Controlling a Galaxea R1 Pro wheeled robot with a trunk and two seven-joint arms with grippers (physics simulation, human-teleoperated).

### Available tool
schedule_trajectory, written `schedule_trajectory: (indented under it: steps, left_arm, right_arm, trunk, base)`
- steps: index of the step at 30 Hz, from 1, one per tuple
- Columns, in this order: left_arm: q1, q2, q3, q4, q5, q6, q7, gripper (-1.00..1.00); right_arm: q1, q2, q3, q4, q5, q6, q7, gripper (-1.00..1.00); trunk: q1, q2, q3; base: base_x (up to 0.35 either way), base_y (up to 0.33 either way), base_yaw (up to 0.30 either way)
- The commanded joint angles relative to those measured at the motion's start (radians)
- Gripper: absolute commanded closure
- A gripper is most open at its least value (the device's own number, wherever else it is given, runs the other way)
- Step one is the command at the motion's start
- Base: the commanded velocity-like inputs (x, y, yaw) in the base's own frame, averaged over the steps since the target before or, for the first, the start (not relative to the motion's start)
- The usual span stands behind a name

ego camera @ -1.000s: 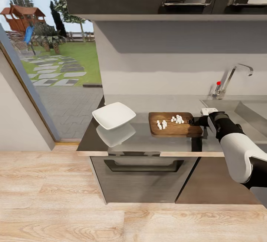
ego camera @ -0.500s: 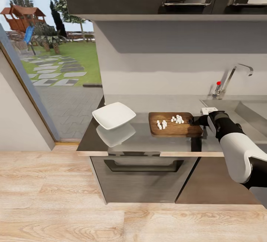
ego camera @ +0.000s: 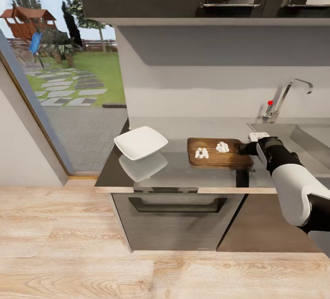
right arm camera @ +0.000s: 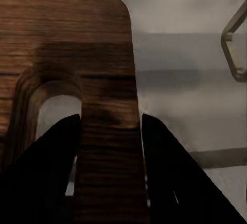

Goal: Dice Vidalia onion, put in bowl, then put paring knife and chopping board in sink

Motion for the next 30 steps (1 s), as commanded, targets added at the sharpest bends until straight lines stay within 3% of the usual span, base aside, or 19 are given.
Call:
schedule_trajectory:
  steps: [1, 10, 30]
  left_arm:
    - [-0.001, -0.001, -0.008, 0.003, 0.005, -0.006, 0.001, -1.0]
    - [-0.001, -0.001, -0.008, 0.003, 0.005, -0.006, 0.001, -1.0]
    - [-0.001, -0.001, -0.008, 0.003, 0.005, -0.006, 0.001, -1.0]
  right_arm:
    - [0.0, 0.001, -0.007, -0.001, 0.004, 0.004, 0.007, 1.0]
    - [0.0, 0.001, -0.007, 0.0, 0.003, 0.005, 0.006, 1.0]
    - [-0.001, 0.002, -0.006, 0.002, 0.002, 0.005, 0.006, 1.0]
  trunk:
    - [0.0, 0.0, -0.001]
    - [0.0, 0.0, -0.001]
    - [-0.077, 0.14, 0.062]
  base:
    - [0.0, 0.0, 0.0]
    - [0.0, 0.0, 0.0]
    - [0.0, 0.0, 0.0]
